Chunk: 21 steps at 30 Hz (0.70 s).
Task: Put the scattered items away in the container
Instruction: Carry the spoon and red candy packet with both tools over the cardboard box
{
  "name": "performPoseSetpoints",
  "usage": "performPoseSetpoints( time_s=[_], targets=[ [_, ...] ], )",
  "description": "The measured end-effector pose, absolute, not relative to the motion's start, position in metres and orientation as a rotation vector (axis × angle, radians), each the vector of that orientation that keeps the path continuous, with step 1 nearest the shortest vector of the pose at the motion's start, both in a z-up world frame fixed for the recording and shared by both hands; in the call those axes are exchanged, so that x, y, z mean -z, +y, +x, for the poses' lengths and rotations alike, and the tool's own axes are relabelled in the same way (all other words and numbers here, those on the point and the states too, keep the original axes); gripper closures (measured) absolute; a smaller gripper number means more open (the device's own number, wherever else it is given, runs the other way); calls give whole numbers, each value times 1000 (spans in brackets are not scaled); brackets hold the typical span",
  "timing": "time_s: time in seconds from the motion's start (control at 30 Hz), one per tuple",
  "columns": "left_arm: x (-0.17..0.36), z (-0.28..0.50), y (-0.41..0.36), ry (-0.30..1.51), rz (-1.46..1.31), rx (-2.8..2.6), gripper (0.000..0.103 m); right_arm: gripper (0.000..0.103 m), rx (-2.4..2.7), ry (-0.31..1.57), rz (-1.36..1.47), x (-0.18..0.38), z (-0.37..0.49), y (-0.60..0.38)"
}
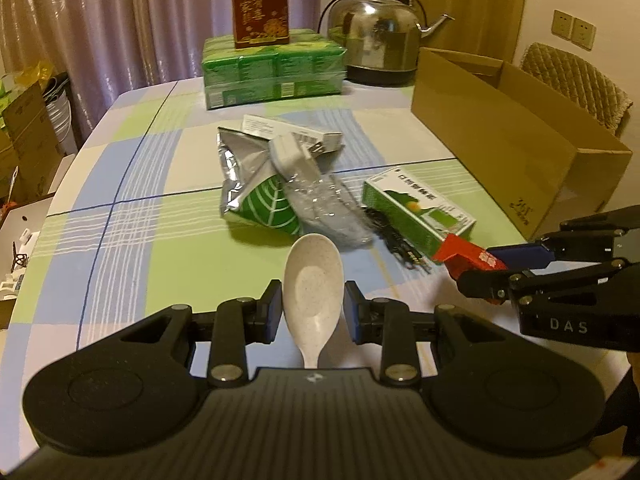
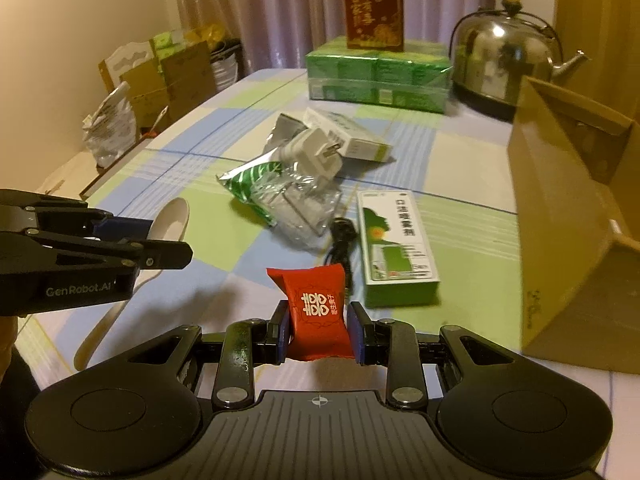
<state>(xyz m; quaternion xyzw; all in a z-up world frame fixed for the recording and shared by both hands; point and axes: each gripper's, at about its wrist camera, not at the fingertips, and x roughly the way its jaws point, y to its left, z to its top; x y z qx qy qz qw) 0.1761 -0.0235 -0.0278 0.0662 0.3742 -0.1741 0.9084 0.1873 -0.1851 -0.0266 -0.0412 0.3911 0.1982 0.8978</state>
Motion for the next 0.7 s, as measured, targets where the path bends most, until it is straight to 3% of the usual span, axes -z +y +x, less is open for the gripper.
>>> performPoseSetpoints(
  time_s=[0.7],
  targets=[
    [-4,161,-71,730,170,475,76,76,-308,732,-56,-14,159,-232]
  ],
)
